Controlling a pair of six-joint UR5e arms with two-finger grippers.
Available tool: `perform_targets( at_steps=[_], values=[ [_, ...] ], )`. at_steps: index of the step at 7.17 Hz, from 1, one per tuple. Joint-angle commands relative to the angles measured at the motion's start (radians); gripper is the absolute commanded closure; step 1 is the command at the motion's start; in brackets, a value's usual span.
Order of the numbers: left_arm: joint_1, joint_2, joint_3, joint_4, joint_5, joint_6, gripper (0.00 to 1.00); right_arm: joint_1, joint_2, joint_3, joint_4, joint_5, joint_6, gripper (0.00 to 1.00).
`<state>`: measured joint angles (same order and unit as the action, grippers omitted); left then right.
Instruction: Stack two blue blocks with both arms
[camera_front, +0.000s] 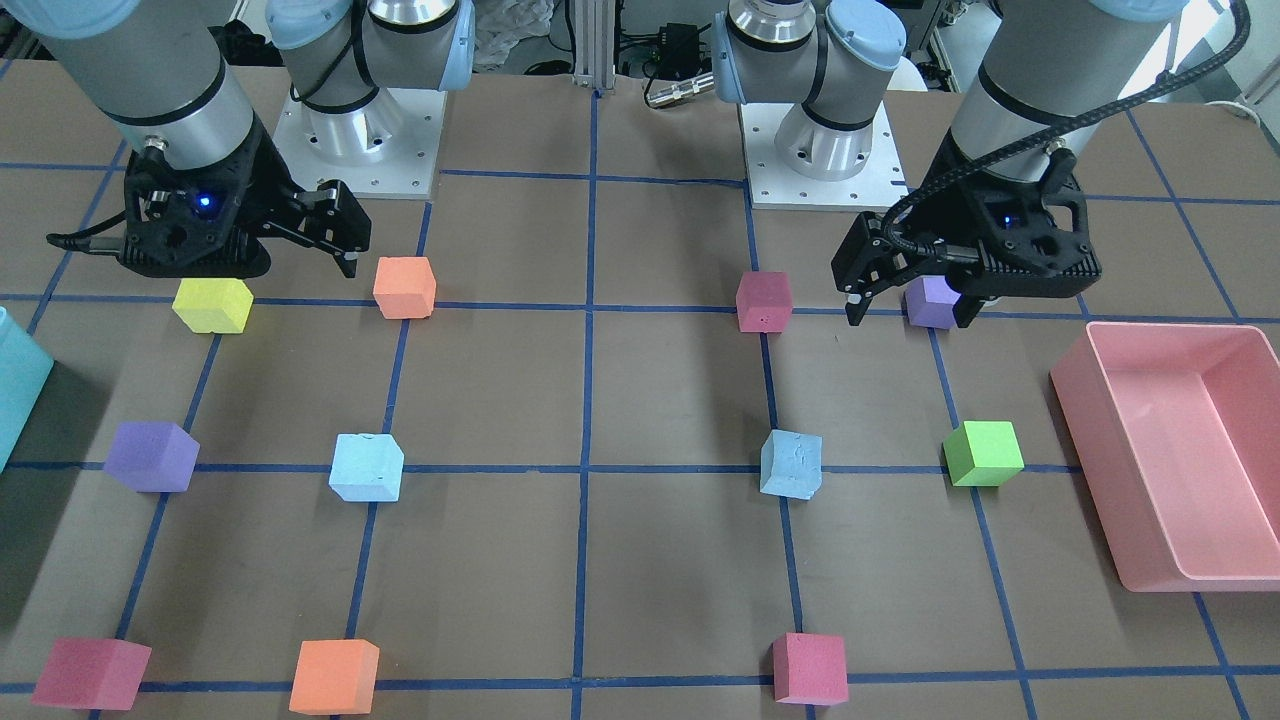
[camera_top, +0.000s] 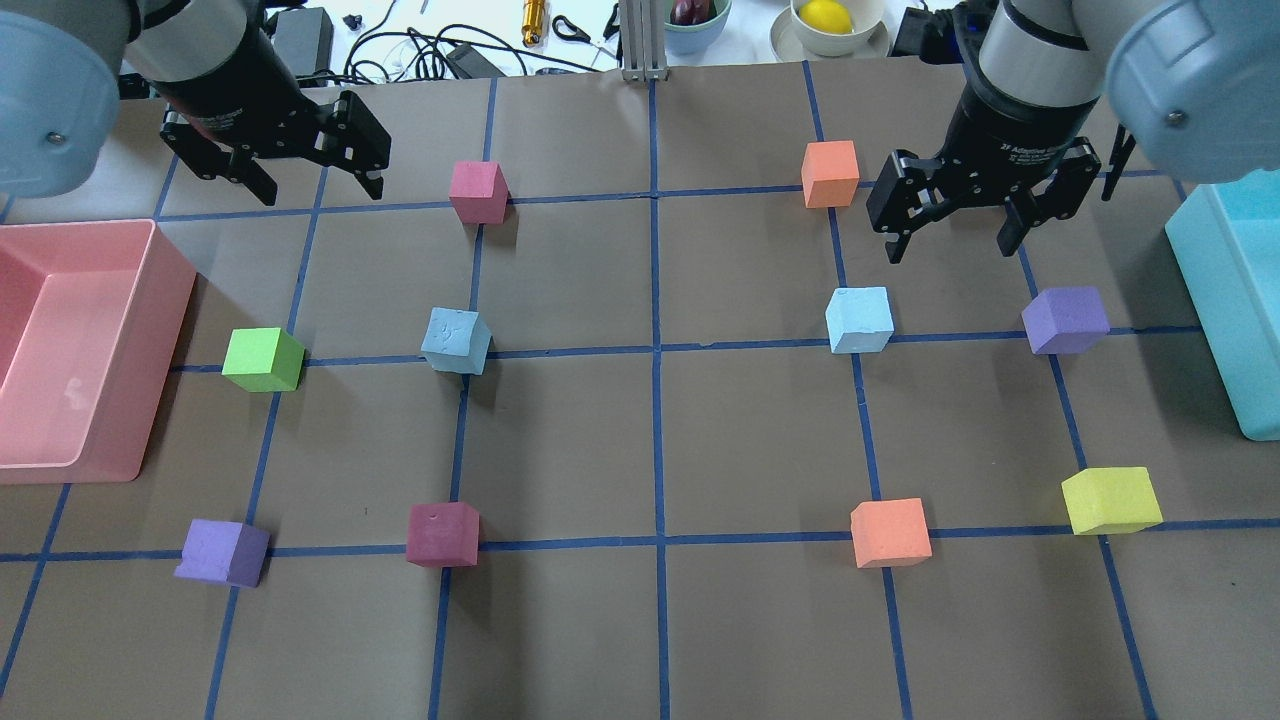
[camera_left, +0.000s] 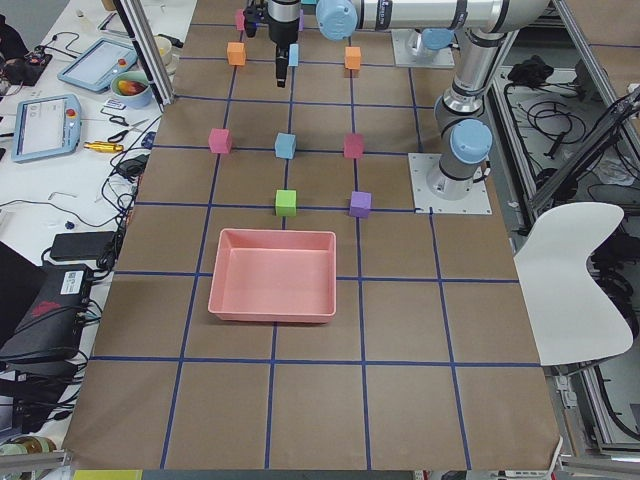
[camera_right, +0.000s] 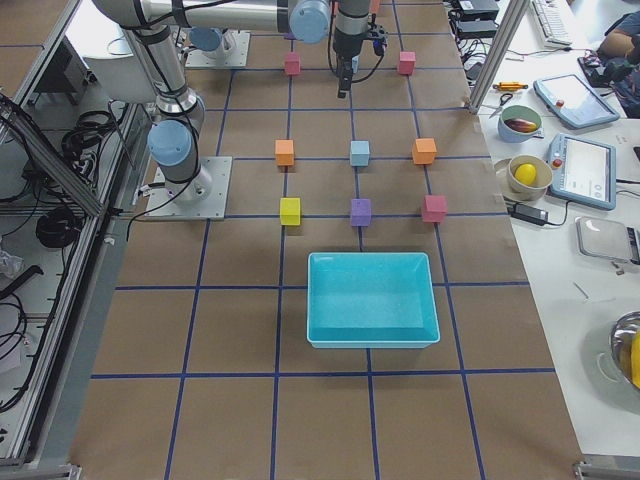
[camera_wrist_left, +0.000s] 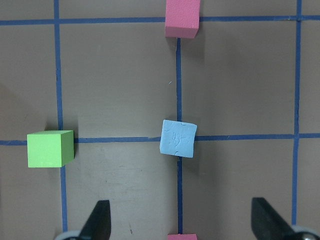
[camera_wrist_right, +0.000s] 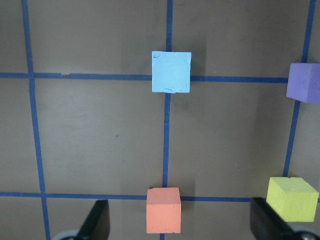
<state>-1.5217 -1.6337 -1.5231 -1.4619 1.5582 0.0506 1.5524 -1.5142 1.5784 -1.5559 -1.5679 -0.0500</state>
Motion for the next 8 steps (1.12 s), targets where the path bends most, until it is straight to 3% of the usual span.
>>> perform_targets(
  at_steps=[1, 4, 6, 8],
  values=[
    [0.000, 0.000, 0.000, 0.000, 0.000, 0.000, 0.00, 0.000, 0.113, 0.000, -0.145, -0.004, 0.009, 0.00],
    [0.000, 0.000, -0.002, 0.000, -0.001, 0.000, 0.00, -0.002, 0.230, 0.038, -0.208, 0.006, 0.000, 0.00],
    [-0.005, -0.024, -0.009, 0.002, -0.003, 0.005, 0.00, -0.002, 0.287, 0.098, -0.411, 0.005, -0.004, 0.00],
    [-0.005, -0.054, -0.025, 0.082, 0.000, 0.014, 0.00, -0.002, 0.287, 0.196, -0.464, 0.002, -0.005, 0.00]
  ],
)
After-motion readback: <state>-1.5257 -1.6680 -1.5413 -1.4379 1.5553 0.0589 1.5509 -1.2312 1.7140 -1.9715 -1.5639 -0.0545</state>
